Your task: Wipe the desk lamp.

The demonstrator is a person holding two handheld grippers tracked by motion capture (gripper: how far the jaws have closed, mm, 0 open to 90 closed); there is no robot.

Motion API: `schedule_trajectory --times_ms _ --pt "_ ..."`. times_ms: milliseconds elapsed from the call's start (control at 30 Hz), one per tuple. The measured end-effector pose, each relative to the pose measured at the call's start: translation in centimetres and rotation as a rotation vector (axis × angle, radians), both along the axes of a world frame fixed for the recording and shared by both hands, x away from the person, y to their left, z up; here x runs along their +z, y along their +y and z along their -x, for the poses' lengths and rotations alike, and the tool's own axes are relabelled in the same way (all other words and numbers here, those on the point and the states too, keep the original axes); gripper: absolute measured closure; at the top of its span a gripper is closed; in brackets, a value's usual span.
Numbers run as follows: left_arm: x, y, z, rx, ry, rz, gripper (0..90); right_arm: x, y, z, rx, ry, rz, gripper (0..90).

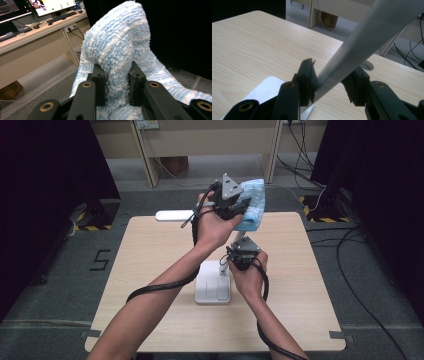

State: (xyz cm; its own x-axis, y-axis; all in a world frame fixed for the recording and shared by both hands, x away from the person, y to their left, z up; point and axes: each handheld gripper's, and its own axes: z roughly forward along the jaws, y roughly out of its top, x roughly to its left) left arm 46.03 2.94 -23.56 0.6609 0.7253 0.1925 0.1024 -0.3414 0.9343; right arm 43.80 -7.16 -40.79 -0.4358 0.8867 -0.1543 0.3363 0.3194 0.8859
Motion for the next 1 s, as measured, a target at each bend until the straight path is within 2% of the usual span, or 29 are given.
schedule_trajectory --times_ms 667,1000 --pt "0.2 -0.6 0.3 -0.017 -0.012 -0.010 71.1 0.0 0.1 0.0 0.007 0.006 0.000 60.9" --pt "0.8 1.1 1.5 -0.027 -0.018 0.010 71.2 0.1 0.2 0.0 0.016 0.011 -0.008 61.2"
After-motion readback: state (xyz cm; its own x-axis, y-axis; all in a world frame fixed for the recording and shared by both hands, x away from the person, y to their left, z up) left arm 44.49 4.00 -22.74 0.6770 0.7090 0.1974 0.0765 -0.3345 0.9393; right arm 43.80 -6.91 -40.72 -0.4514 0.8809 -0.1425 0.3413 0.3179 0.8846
